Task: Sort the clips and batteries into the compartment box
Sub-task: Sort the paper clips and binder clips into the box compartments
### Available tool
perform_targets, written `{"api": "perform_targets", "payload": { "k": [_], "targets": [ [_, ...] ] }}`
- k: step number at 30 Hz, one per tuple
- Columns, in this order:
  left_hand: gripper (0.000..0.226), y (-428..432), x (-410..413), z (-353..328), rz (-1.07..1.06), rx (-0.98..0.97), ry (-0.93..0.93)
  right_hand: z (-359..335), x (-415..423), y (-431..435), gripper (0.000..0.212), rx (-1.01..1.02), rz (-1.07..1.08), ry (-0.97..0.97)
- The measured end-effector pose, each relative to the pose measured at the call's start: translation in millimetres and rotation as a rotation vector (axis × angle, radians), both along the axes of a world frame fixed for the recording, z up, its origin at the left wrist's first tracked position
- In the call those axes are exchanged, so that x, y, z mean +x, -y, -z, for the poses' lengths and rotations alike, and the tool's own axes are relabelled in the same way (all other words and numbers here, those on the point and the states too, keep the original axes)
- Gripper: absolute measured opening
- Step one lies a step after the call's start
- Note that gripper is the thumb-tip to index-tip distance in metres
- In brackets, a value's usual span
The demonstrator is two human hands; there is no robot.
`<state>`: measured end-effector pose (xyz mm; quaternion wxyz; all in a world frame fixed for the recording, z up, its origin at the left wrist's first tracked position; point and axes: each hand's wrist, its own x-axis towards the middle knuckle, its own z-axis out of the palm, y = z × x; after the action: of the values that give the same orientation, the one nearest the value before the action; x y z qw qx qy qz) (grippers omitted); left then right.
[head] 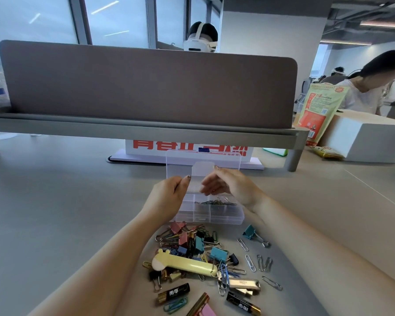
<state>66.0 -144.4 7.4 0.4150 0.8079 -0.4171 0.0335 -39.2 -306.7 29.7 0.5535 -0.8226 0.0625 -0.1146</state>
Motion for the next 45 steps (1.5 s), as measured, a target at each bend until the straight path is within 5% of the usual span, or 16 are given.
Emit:
{"api": "perform_targets", "payload": {
  "k": [5, 9, 13, 18, 34, 45],
  "targets": [
    [0.044, -1, -5, -1, -0.010, -0.002, -0.012, 6, -13, 2, 0.069, -0.034, -0.027, -0.061],
    [0.045, -2, -7, -1, -0.006, 0.002, -0.006, 10, -22, -2, 0.057, -0.086, 0.006, -0.072],
    [0.045, -2, -7, -1, -0.003, 0.011, -0.004, 1, -23, 2, 0.021, -0.631, 0.294, -0.110],
    [0.045, -2, -8, -1, -0.009, 0.033, 0.006, 4, -23, -4, 0.027, -0.940, 0.344, -0.243],
    [0.043, 1, -13, -3, -0.035, 0.096, 0.061, 2, -10, -6, 0.021, -0.907, 0.216, -0.400],
    [0.043, 4, -12, -5, -0.020, 0.135, 0.076, -1, -26, 2, 0.012, -0.554, 0.227, -0.131]
  ]
}}
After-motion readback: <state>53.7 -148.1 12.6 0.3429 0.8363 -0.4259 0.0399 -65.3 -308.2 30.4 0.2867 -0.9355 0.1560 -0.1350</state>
